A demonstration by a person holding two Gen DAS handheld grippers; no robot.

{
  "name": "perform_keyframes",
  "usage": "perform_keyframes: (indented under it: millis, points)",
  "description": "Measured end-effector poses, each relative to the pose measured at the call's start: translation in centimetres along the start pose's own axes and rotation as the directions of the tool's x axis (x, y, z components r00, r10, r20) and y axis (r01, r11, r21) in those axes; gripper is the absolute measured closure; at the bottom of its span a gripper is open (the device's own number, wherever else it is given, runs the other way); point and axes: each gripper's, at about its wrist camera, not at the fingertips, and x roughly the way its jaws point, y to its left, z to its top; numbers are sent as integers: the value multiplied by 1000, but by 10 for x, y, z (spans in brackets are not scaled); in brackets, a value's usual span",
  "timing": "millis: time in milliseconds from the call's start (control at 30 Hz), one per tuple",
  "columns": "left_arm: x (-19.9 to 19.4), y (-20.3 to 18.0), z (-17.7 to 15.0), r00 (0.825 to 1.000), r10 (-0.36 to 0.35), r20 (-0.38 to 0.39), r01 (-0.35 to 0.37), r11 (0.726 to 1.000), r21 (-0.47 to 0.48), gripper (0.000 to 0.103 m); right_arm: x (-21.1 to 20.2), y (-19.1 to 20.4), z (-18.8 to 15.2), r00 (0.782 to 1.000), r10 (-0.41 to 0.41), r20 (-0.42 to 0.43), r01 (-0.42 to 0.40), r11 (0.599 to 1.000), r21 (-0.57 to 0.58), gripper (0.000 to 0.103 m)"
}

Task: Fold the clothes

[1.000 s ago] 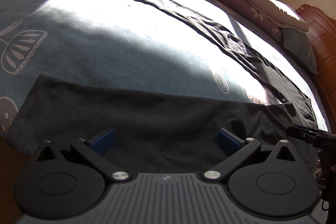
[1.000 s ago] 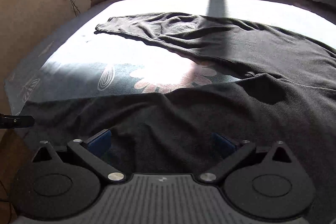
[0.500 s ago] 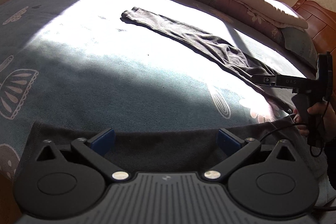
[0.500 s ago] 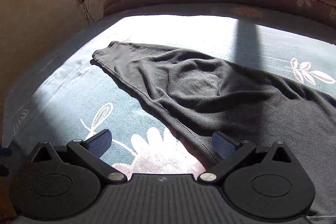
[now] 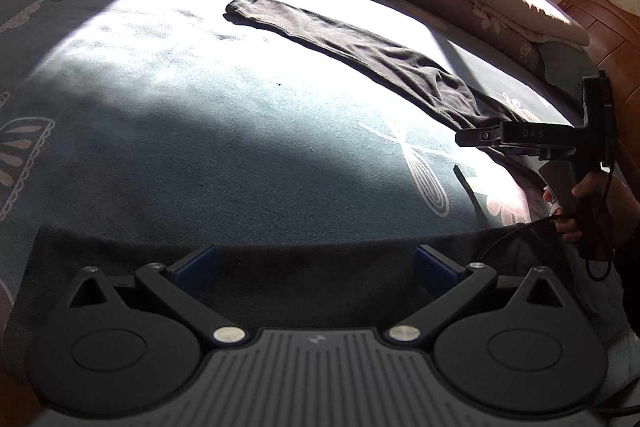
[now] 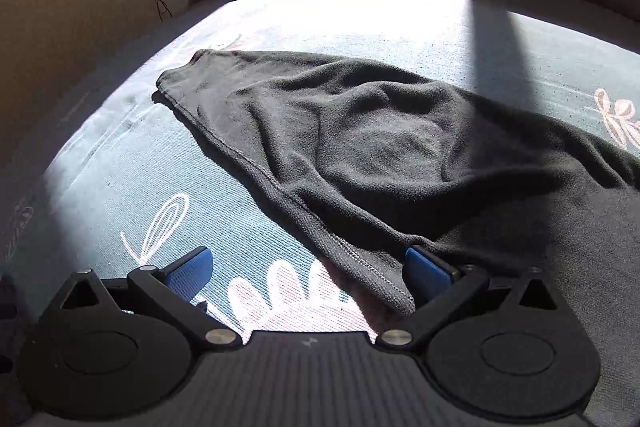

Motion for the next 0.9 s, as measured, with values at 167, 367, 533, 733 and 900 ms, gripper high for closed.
perform_keyframes:
  millis: [167, 367, 533, 733, 900]
  points:
    - [-5, 5, -1, 1000, 6, 13, -5, 1000, -14, 0, -15, 1, 2, 998, 48, -50, -47, 999, 22, 0]
    - [-7, 9, -1, 1000, 11, 19, -11, 1000, -26, 1, -6, 3, 29, 998, 50, 48, -51, 998, 37, 0]
    - [-8, 14, -2, 1000, 10, 20, -9, 999, -36, 1, 15, 11, 17, 998, 63, -2, -62, 996, 61, 0]
    - [-8, 17, 0, 1000, 15, 28, -14, 999, -39, 0, 6, 19, 35, 997, 82, -12, -82, 996, 26, 0]
    - [-10, 19, -1, 999, 20, 26, -19, 999, -44, 1, 33, 38, 52, 997, 76, 22, -75, 995, -61, 0]
